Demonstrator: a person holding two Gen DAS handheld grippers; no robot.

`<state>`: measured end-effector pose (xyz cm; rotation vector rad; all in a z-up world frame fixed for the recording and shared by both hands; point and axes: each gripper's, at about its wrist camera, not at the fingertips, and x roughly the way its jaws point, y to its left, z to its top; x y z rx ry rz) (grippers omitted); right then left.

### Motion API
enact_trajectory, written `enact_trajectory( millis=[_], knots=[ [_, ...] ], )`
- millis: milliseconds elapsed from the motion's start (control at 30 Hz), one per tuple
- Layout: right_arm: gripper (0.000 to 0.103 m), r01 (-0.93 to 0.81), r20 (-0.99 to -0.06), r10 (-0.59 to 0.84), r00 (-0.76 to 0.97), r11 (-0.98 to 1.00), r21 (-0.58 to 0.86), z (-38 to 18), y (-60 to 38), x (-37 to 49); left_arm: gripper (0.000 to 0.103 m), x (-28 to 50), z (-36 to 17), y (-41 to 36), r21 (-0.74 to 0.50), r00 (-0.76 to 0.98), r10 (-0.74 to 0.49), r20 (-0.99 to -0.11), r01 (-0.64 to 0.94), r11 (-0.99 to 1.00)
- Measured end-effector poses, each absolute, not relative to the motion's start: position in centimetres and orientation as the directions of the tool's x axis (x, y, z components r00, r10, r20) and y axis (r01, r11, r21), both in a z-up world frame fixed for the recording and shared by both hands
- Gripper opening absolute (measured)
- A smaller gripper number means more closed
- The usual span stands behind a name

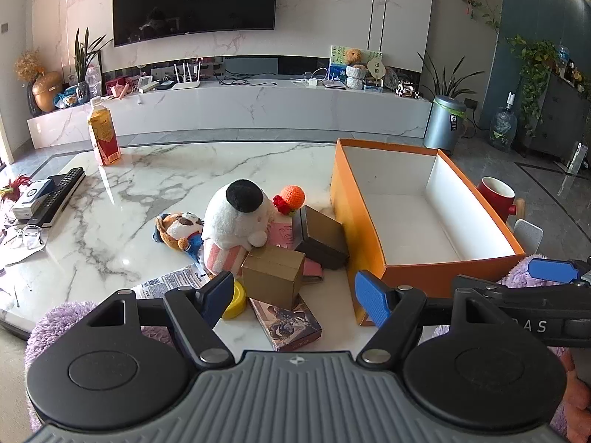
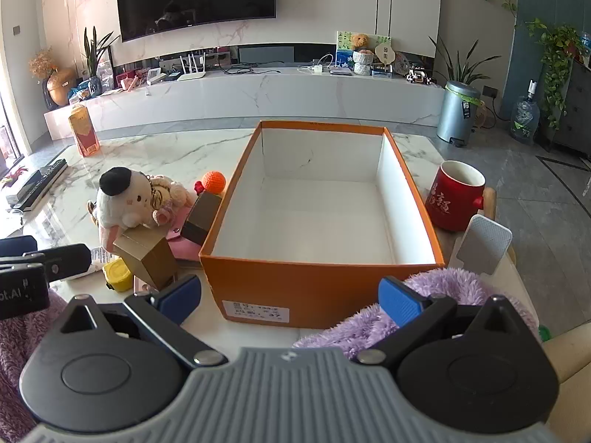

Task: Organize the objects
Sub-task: 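Move both tools toward the plush toys beside the orange box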

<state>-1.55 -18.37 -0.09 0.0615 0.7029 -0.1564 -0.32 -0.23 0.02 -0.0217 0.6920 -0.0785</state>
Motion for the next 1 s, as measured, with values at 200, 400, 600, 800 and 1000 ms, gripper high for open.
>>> enact_trajectory(
  millis=[200, 400, 600, 800, 1000],
  knots=[
    [0.102, 0.166, -0.649, -0.126, 0.751, 0.986, 0.000, 0.0, -18.3, -1.5, 0.086, -0.4, -0.1, -0.3, -0.043, 0.764, -0.069, -0.642, 0.053, 0.998],
    [0.102, 0.167, -0.650, -0.134, 0.748, 0.986, -0.012, -0.1, -18.0, -1.5, 0.086, -0.5, -0.2, 0.0, -0.050, 0.766, -0.072, -0.639, 0.053, 0.997],
    [0.102, 0.161, -0.651, -0.135, 0.747, 0.987, -0.021, 0.1, -17.6, -1.3, 0.086, -0.7, -0.2, 0.3, -0.058, 0.768, -0.076, -0.636, 0.051, 0.997],
    [0.102, 0.146, -0.648, -0.126, 0.751, 0.989, -0.023, 0.3, -17.2, -1.2, 0.086, -1.0, -0.1, 0.3, -0.055, 0.770, -0.078, -0.634, 0.056, 0.997],
    [0.102, 0.143, -0.643, -0.122, 0.756, 0.990, -0.019, 0.5, -17.0, -1.5, 0.086, -1.1, -0.1, 0.3, -0.047, 0.771, -0.080, -0.632, 0.065, 0.997]
  ],
)
